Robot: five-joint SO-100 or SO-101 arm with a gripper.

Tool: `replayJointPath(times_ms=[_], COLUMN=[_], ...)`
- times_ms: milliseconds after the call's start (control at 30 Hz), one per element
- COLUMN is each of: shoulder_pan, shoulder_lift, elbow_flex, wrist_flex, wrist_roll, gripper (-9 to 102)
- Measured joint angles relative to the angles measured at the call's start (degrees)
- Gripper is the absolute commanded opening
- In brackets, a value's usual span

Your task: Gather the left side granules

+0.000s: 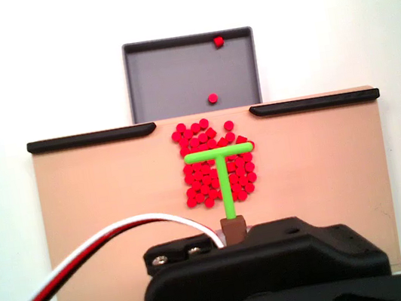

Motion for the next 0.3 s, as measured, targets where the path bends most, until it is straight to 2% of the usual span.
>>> replayJointPath(times_ms=[300], shoulder_pan=[-0.35], shoulder_lift=[0.0], elbow_flex=[0.0], wrist_flex=[0.0], wrist_roll=[-0.53], gripper=[0])
